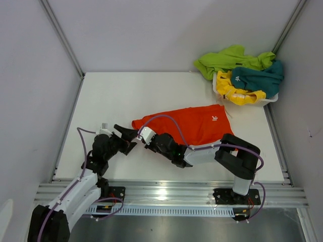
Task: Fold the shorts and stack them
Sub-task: Fold the shorts
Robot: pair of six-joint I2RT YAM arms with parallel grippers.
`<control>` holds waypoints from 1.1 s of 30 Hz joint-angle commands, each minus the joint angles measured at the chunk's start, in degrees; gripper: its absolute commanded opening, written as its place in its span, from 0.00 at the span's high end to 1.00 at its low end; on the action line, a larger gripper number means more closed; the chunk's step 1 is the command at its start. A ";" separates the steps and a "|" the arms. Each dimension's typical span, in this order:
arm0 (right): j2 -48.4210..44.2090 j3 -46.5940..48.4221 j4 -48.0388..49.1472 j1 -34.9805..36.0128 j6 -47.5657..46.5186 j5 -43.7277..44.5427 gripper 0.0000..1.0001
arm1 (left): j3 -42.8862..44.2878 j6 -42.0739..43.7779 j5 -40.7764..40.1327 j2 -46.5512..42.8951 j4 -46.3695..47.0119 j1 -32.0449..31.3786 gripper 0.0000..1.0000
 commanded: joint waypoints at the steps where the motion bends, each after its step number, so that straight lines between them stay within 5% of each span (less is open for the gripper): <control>1: -1.77 1.44 4.31 -0.11 0.96 -0.53 1.00 | -1.21 -3.19 1.51 5.27 3.80 0.48 0.01; 10: -2.30 0.91 3.96 -0.11 0.61 -0.71 1.00 | 1.69 -4.69 4.94 17.95 12.33 0.48 0.01; 15: -2.21 1.17 3.52 -0.02 0.52 -0.27 1.00 | 0.81 -4.25 1.79 12.34 9.10 0.48 0.01; 19: -1.86 1.61 3.26 -0.11 0.34 -0.53 1.00 | 1.60 -2.85 -3.04 2.94 -2.93 0.48 0.01; 23: -2.12 1.61 3.17 -0.02 0.52 -1.06 1.00 | -1.73 -4.42 -6.74 -5.16 -2.61 0.48 0.01; 33: -2.56 1.53 2.90 0.33 -0.18 -1.23 1.00 | 4.76 -2.93 -2.44 4.32 -3.31 0.48 0.01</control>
